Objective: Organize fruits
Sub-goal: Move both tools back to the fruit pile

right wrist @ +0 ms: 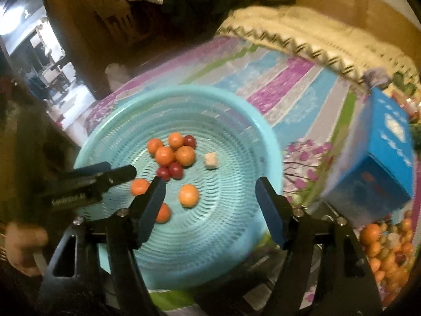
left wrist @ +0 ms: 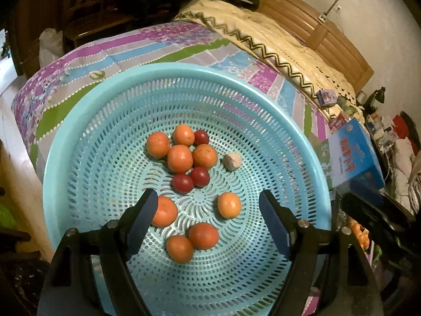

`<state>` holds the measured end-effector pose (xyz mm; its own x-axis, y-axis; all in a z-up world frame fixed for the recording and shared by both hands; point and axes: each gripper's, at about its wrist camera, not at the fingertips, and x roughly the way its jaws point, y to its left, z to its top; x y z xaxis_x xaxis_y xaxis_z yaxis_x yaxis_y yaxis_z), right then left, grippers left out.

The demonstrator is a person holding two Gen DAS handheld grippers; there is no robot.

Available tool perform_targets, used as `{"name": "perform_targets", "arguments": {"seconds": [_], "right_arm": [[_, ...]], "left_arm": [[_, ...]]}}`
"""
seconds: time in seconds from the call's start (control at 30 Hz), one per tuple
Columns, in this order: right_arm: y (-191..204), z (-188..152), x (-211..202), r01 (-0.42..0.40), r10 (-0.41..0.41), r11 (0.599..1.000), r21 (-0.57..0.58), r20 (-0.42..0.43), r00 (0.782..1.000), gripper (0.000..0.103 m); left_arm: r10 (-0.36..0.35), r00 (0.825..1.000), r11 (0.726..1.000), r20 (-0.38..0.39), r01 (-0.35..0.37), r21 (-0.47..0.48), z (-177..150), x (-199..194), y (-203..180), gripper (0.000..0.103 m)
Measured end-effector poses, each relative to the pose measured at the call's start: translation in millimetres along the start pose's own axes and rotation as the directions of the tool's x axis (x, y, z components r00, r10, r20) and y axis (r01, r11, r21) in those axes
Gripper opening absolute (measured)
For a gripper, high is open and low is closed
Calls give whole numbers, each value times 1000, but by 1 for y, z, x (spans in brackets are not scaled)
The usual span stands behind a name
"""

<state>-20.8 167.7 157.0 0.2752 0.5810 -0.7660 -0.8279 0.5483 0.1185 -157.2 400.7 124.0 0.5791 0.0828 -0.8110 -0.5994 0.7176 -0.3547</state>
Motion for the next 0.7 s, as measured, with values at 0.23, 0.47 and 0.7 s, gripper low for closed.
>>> {"name": "perform_targets", "arguments": {"seconds": [0.23,0.47,0.7], "right_arm": [[-15,-37,-52,134,-132,991,4,201,971,77],[-63,-99,-94,217,-239,970,112,250,938,87],[-151,-192,-123,292,-356,887,358,125,926,88]], "left_arm": [[-62,993,998,96,64,-18,-8,-15,-9,82],[-146,972,988,185,134,75,-15,-46,-61,90],[-307,939,898,156,232,375,-60,-66,-179,92]]}}
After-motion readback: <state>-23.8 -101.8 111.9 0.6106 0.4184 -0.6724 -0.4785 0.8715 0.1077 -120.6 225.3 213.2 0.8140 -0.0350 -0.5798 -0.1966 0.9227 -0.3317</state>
